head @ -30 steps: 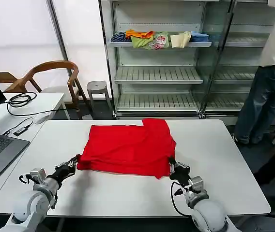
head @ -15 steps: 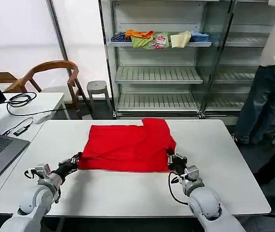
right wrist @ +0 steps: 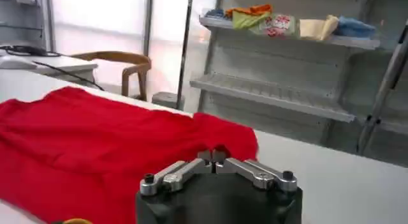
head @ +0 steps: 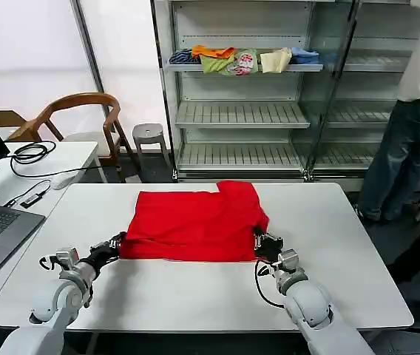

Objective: Fold and organize the clothes.

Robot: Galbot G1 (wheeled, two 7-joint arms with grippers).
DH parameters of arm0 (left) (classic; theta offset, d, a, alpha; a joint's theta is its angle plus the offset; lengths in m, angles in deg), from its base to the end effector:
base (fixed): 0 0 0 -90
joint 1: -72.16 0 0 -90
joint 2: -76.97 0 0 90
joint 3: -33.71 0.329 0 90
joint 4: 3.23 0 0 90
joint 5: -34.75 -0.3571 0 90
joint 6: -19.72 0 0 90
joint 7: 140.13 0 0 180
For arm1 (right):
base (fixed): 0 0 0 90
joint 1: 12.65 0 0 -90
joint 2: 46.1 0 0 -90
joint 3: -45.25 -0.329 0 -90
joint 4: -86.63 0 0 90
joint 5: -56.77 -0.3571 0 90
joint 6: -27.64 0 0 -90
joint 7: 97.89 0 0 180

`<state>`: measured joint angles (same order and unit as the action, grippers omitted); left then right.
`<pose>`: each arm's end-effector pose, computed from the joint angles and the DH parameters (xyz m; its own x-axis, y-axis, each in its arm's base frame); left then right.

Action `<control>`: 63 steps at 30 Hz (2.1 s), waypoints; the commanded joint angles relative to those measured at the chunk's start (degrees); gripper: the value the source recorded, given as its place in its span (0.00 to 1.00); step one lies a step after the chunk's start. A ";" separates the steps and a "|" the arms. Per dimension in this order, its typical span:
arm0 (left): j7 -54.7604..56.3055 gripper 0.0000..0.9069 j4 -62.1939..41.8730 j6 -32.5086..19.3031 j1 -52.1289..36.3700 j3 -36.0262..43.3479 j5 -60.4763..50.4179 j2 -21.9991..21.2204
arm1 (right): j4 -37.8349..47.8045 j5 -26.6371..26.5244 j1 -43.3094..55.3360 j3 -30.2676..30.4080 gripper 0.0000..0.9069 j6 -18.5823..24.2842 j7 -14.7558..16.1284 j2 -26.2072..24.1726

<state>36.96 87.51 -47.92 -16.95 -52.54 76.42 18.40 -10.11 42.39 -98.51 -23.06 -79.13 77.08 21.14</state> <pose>0.3518 0.1492 -0.2945 -0.8997 0.1749 0.4000 0.1004 0.9746 -0.2003 0.3514 0.0098 -0.2908 -0.9377 -0.2512 0.2402 -0.2946 0.9411 -0.1658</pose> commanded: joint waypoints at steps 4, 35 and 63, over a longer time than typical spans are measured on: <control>-0.82 1.00 -1.66 -2.38 -0.67 -0.46 -1.66 0.69 | 1.61 0.65 0.61 -0.70 1.00 0.07 -0.68 0.16; 6.40 1.00 8.80 3.68 6.86 0.28 -3.40 1.58 | -10.68 -2.50 -14.64 -5.74 1.00 -6.95 -7.70 -1.24; 5.55 0.02 6.37 4.24 6.21 1.29 -4.12 1.05 | -5.45 -6.30 -10.50 -4.13 0.00 -5.81 -6.80 1.16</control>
<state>42.51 94.19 -43.91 -10.74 -51.40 72.62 19.61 -16.17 36.78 -109.21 -27.26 -84.94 70.41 22.06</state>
